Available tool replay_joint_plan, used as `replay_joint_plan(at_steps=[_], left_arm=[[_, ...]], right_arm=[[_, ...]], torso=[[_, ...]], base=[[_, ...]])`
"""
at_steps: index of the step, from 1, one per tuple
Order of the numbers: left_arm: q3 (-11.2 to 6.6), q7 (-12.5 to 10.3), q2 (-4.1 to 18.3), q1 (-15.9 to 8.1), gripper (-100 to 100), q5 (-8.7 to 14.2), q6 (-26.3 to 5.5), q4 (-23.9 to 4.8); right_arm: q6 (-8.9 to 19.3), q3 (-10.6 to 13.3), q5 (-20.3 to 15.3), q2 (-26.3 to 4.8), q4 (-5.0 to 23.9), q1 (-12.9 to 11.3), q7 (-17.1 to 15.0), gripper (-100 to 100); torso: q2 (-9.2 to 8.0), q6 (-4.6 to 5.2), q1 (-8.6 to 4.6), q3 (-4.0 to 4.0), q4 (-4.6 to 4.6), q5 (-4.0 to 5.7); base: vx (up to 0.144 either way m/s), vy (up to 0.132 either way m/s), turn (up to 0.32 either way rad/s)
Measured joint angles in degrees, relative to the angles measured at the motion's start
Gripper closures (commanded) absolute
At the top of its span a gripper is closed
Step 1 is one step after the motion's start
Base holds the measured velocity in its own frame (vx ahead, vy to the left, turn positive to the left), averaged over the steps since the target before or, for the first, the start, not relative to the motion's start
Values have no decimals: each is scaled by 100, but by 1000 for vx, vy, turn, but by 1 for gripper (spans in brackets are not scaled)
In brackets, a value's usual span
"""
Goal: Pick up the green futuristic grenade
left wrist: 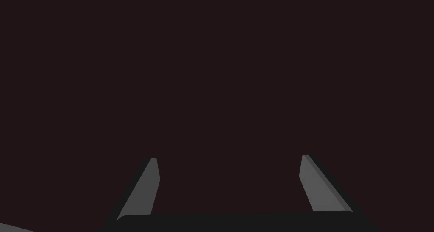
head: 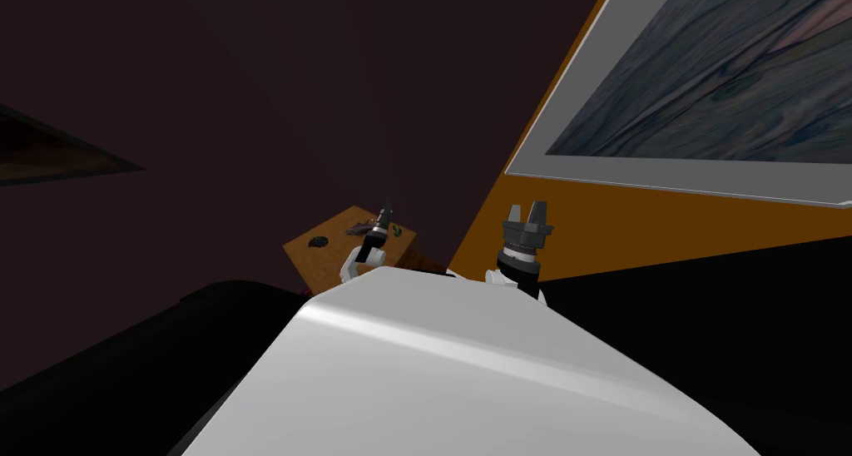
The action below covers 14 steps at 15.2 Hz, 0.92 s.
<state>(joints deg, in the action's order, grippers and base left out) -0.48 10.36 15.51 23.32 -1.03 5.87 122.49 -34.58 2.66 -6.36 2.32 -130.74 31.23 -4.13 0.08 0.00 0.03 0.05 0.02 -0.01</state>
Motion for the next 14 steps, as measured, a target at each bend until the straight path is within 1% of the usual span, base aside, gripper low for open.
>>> replay_joint_plan(at_steps=[2, 4, 7, 8, 10, 12, 14], left_arm=[[-30, 86, 110, -135, -100, 66, -257, -168], [-91, 152, 262, -192, -100, 164, -464, -356], [-136, 239, 377, -290, -100, 250, -780, -517], [-183, 262, 479, -335, -100, 322, -885, -622], [-209, 326, 525, -398, -100, 369, -1120, -716], [-261, 383, 635, -481, -100, 460, -1304, -916], [-294, 439, 689, -526, -100, 516, -1510, -992]], right_arm=[[0, 0, 0, 0, 0, 0, 0, 0], [0, 0, 0, 0, 0, 0, 0, 0], [0, 0, 0, 0, 0, 0, 0, 0], [0, 0, 0, 0, 0, 0, 0, 0], [0, 0, 0, 0, 0, 0, 0, 0], [0, 0, 0, 0, 0, 0, 0, 0], [0, 0, 0, 0, 0, 0, 0, 0]], torso=[[2, 1, -1, 1, 0, 0], [2, 0, 0, 1, 0, 0], [1, 0, -2, 0, 0, 0], [2, 1, 0, 1, 0, 0], [1, 0, -1, 1, 0, 0], [1, 0, -1, 0, 0, 0], [-1, 1, -2, 0, 0, 0]], base=[[18, 1, -70], [16, 1, -37], [17, -1, -73], [20, 2, -71], [13, 1, -39], [12, 1, -46], [14, 0, -64]])
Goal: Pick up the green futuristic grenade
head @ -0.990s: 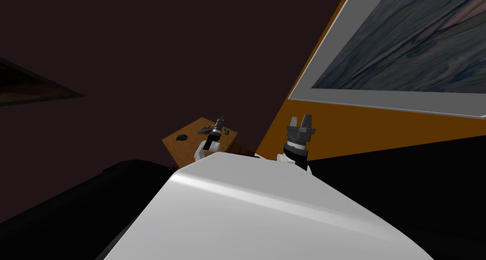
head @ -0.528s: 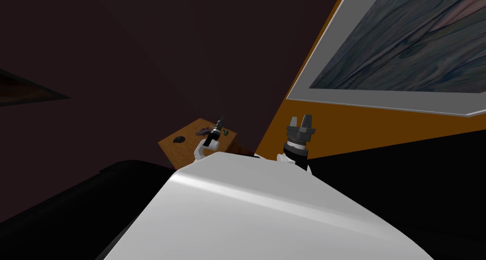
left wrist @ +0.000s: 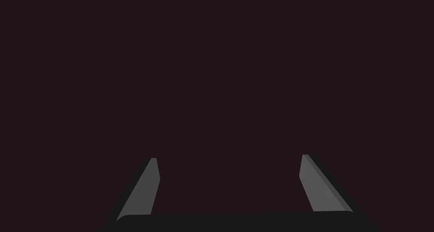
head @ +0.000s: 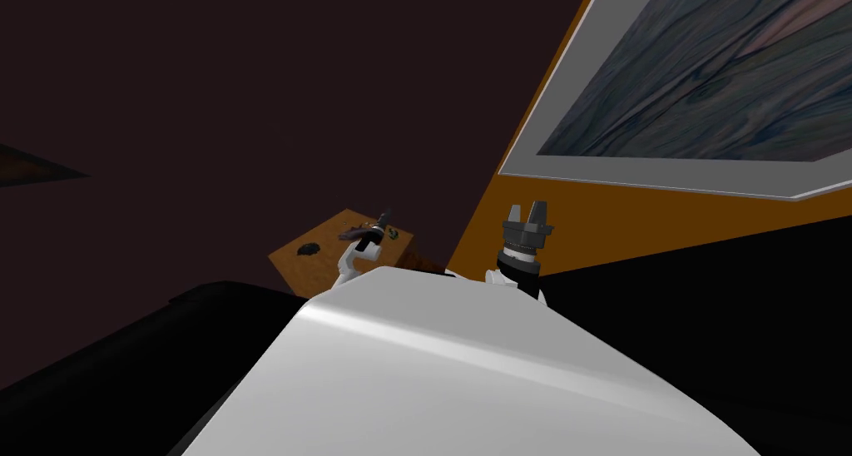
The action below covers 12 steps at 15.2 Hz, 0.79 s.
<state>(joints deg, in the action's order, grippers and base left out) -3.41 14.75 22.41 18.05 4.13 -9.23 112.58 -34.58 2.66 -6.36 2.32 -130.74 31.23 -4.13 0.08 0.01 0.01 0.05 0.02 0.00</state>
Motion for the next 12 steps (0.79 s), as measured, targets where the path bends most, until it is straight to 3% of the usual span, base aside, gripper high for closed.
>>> replay_joint_plan(at_steps=[12], left_arm=[[-265, 331, 427, -415, -100, 459, -1333, -735]], right_arm=[[0, 0, 0, 0, 0, 0, 0, 0]], torso=[[1, 0, 1, 0, 0, 0]], base=[[16, 2, -56]])
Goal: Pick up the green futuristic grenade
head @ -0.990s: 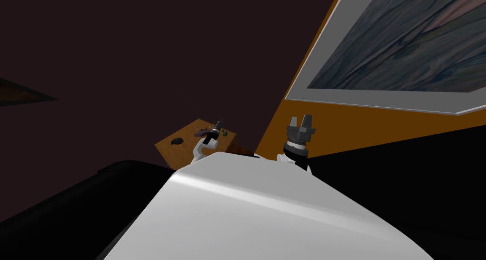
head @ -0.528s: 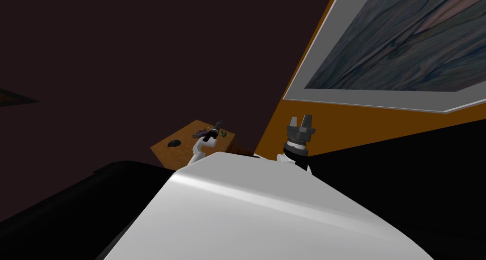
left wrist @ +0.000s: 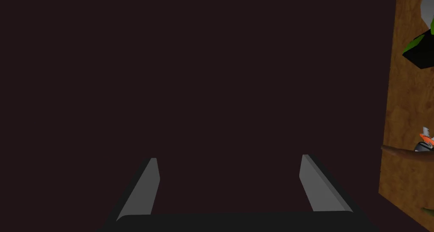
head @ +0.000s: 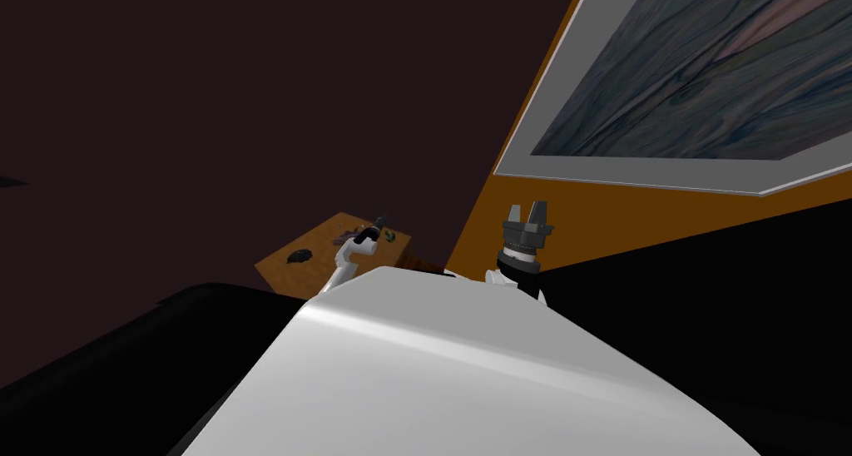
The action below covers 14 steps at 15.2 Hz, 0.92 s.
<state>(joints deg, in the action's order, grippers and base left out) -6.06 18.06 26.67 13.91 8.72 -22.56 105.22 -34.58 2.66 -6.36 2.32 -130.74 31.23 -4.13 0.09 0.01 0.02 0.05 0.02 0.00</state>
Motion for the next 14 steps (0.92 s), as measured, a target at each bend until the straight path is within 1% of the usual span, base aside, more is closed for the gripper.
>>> replay_joint_plan(at_steps=[3, 5, 6, 8, 10, 12, 14], left_arm=[[-88, 115, 83, -149, -100, 127, -454, -225], [-123, 179, 106, -194, -100, 180, -653, -385], [-138, 219, 117, -247, -100, 208, -751, -508], [-181, 272, 172, -314, -100, 286, -945, -632], [-229, 321, 223, -331, -100, 362, -1175, -681], [-290, 388, 323, -415, -100, 503, -1416, -838], [-320, 444, 346, -510, -100, 555, -1610, -1002]], right_arm=[[0, 0, 0, 0, 0, 0, 0, 0], [0, 0, 0, 0, 0, 0, 0, 0], [0, 0, 0, 0, 0, 0, 0, 0], [0, 0, 0, 0, 0, 0, 0, 0], [0, 0, 0, 0, 0, 0, 0, 0], [0, 0, 0, 0, 0, 0, 0, 0], [0, 0, 0, 0, 0, 0, 0, 0]], torso=[[3, -1, 0, 2, 1, -1], [1, 0, 0, 1, 1, -1], [2, 0, 0, 1, 1, -1], [0, 0, -1, 0, 0, 0], [-1, -2, -1, 0, 0, 0], [1, 0, -1, 1, 0, 0], [0, 0, -1, 0, 0, 0]], base=[[20, 4, -68], [19, 3, -68], [13, 4, -25], [15, 1, -78], [16, 3, -41], [16, 3, -48], [16, 3, -68]])
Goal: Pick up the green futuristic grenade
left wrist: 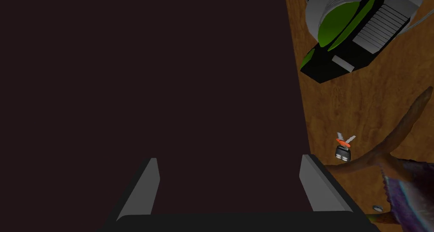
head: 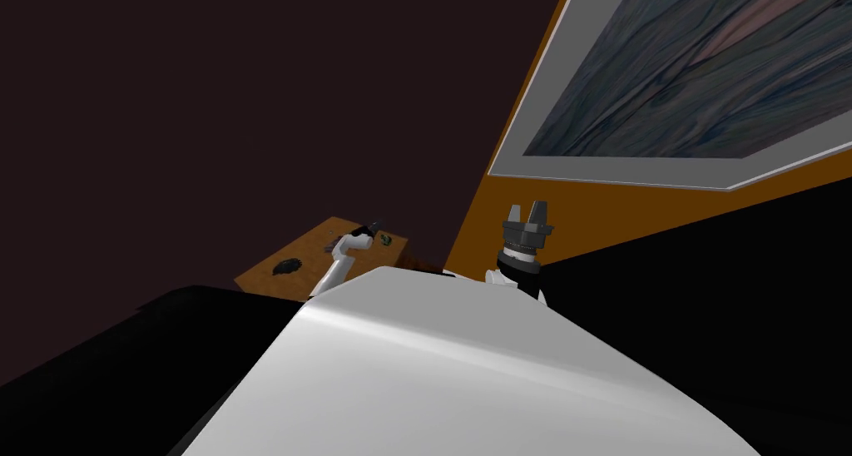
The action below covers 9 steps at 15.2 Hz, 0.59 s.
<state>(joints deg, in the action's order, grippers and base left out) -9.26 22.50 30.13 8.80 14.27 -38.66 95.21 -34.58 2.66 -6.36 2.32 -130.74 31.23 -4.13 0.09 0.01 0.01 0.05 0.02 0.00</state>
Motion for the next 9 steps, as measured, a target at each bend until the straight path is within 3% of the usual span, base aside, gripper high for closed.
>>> replay_joint_plan(at_steps=[9], left_arm=[[-188, 252, 144, -298, -100, 313, -968, -556]], right_arm=[[0, 0, 0, 0, 0, 0, 0, 0]], torso=[[-1, 0, 0, 0, 0, 0]], base=[[15, 5, -53]])
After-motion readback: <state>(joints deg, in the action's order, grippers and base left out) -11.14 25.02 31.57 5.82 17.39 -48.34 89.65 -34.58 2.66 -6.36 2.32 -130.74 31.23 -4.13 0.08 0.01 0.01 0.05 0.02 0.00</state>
